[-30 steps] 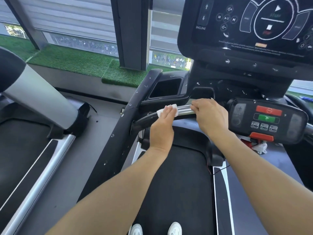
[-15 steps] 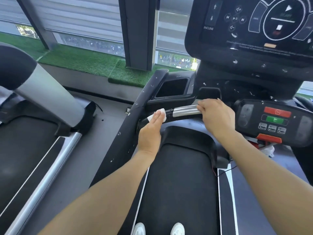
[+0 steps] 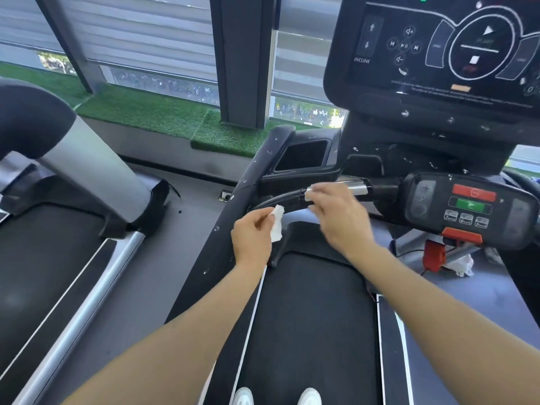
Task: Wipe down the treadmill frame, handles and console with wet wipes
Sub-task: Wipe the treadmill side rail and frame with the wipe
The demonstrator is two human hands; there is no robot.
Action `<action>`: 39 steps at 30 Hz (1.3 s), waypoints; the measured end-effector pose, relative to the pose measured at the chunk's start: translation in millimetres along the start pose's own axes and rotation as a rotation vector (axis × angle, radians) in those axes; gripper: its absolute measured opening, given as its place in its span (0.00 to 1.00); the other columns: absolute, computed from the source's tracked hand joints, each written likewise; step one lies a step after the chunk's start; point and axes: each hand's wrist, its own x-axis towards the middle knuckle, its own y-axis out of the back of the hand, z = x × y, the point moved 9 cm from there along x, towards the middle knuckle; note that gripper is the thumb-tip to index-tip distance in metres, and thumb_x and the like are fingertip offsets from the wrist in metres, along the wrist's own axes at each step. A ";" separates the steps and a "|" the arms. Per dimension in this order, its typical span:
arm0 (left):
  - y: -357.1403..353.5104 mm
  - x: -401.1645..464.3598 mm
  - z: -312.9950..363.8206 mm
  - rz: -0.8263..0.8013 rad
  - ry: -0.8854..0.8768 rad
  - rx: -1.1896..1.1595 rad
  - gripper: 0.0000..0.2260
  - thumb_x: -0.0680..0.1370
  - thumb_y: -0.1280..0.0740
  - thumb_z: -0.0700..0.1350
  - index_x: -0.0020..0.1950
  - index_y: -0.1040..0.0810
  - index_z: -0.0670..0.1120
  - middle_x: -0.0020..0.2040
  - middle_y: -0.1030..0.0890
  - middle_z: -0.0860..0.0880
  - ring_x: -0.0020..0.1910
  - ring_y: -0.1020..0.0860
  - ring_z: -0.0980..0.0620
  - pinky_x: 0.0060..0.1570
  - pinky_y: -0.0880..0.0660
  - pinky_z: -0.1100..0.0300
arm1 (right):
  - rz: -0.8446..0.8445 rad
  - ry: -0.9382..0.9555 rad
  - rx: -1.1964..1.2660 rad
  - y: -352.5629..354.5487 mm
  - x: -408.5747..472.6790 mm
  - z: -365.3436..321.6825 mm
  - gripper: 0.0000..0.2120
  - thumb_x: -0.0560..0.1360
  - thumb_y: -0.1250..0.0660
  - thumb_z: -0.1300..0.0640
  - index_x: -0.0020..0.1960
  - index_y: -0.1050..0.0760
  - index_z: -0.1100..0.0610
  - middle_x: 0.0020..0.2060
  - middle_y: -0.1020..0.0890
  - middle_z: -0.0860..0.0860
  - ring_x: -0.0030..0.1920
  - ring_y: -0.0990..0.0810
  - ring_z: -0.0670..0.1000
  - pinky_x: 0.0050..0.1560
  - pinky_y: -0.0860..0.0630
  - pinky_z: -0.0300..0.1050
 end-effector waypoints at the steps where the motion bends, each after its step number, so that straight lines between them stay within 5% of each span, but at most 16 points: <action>1: 3.7 2.3 -8.7 0.000 0.109 -0.122 0.05 0.76 0.31 0.40 0.47 0.17 0.48 0.47 0.16 0.49 0.47 0.18 0.50 0.55 0.22 0.53 | -0.068 0.016 0.077 -13.8 -4.8 -14.0 0.12 0.78 0.37 0.59 0.60 0.22 0.57 0.60 0.24 0.49 0.61 0.29 0.52 0.54 0.28 0.47; 4: 2.7 0.3 -15.1 -0.073 0.303 -0.351 0.05 0.78 0.34 0.38 0.45 0.22 0.47 0.46 0.18 0.45 0.46 0.19 0.46 0.50 0.21 0.50 | -0.194 -0.002 0.212 -47.8 -9.1 -39.0 0.14 0.77 0.36 0.59 0.63 0.26 0.59 0.57 0.27 0.53 0.58 0.27 0.53 0.54 0.28 0.49; 8: -9.1 -8.0 -7.3 -0.197 0.383 -0.552 0.07 0.80 0.38 0.37 0.56 0.26 0.39 0.47 0.20 0.42 0.41 0.20 0.49 0.37 0.21 0.61 | -0.140 -0.005 0.237 -55.8 -4.6 -47.6 0.10 0.78 0.39 0.63 0.58 0.27 0.63 0.55 0.26 0.57 0.54 0.26 0.55 0.51 0.28 0.46; 12: -16.2 -6.8 0.0 -0.321 0.325 -0.549 0.06 0.81 0.39 0.38 0.55 0.25 0.41 0.48 0.20 0.45 0.44 0.20 0.52 0.40 0.21 0.62 | 0.004 0.024 0.226 -44.7 -2.3 -40.5 0.03 0.74 0.37 0.67 0.47 0.27 0.65 0.45 0.26 0.57 0.44 0.26 0.57 0.42 0.31 0.44; 17: 25.8 15.7 11.9 -0.178 -0.201 0.275 0.07 0.79 0.37 0.40 0.53 0.22 0.48 0.50 0.21 0.55 0.47 0.24 0.57 0.48 0.29 0.65 | 0.247 0.149 -0.067 -22.9 7.2 -14.4 0.09 0.66 0.33 0.75 0.41 0.26 0.64 0.41 0.25 0.57 0.40 0.27 0.58 0.34 0.29 0.44; 21: 52.6 20.2 -10.8 -0.139 -0.305 0.588 0.11 0.76 0.35 0.37 0.58 0.23 0.46 0.57 0.25 0.51 0.53 0.26 0.51 0.50 0.30 0.60 | 0.189 0.219 -0.119 -48.9 16.9 -17.4 0.07 0.67 0.33 0.74 0.40 0.23 0.64 0.40 0.24 0.57 0.39 0.28 0.56 0.33 0.28 0.45; 27: 60.1 23.1 -19.6 -0.185 -0.229 0.680 0.13 0.78 0.34 0.42 0.62 0.26 0.48 0.62 0.27 0.53 0.58 0.28 0.50 0.54 0.27 0.53 | 0.064 0.341 -0.138 -89.1 45.3 -70.7 0.16 0.49 0.26 0.77 0.29 0.29 0.62 0.31 0.26 0.57 0.30 0.28 0.56 0.23 0.35 0.40; 39: 60.7 26.7 -19.5 -0.195 -0.222 0.719 0.13 0.77 0.32 0.44 0.61 0.25 0.50 0.60 0.27 0.55 0.56 0.27 0.52 0.51 0.28 0.55 | 0.162 0.398 -0.204 -93.1 21.6 -68.6 0.15 0.53 0.28 0.76 0.33 0.27 0.63 0.35 0.25 0.58 0.33 0.27 0.56 0.28 0.39 0.40</action>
